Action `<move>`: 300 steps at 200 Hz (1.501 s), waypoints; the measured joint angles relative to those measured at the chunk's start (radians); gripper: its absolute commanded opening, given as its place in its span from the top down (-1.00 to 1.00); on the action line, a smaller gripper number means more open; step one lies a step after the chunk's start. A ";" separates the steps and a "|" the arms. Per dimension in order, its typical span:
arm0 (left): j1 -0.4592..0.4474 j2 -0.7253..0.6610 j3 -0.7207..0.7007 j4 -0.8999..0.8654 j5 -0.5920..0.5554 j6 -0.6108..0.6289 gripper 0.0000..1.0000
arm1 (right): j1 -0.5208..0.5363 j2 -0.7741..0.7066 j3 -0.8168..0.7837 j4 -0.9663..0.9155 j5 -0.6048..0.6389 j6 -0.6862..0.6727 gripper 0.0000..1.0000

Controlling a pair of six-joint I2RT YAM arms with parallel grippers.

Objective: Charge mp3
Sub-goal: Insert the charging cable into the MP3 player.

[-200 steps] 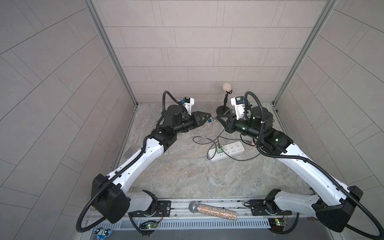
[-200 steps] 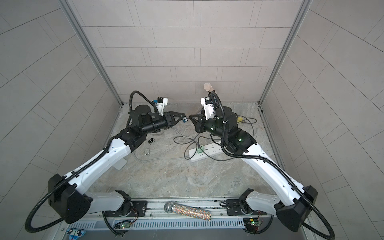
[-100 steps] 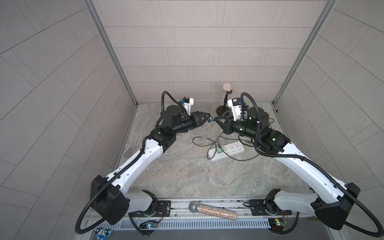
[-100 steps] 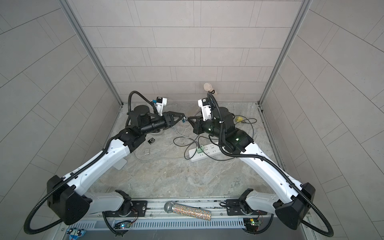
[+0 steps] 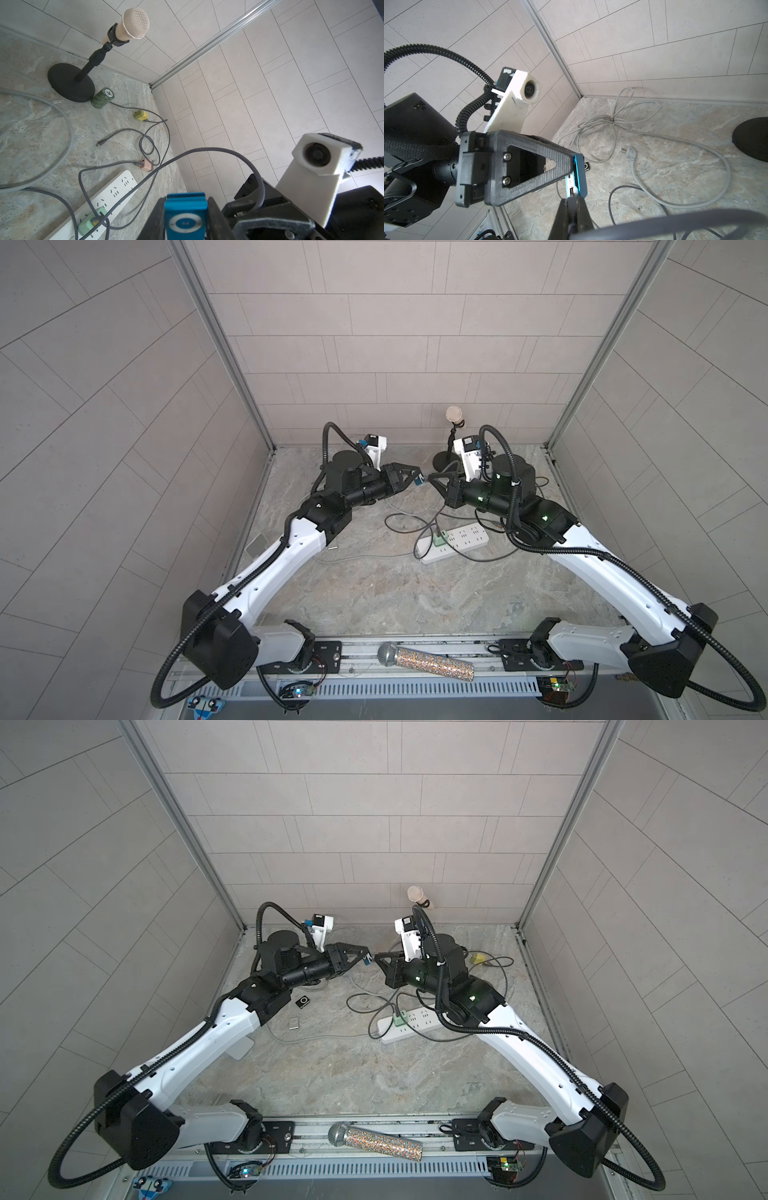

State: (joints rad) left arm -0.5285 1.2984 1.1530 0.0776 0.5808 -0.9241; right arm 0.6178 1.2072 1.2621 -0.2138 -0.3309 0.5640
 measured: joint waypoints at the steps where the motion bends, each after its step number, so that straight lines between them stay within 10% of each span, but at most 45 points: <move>1: 0.000 0.000 0.000 0.000 0.000 0.000 1.00 | 0.000 0.000 0.000 0.000 0.000 0.000 1.00; 300: -0.002 0.018 0.001 -0.002 0.053 0.000 1.00 | 0.004 -0.010 0.000 -0.023 -0.003 -0.078 1.00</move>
State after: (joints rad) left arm -0.5304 1.3163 1.1538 0.0757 0.6334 -0.9241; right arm 0.6216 1.1973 1.2621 -0.2363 -0.3336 0.4858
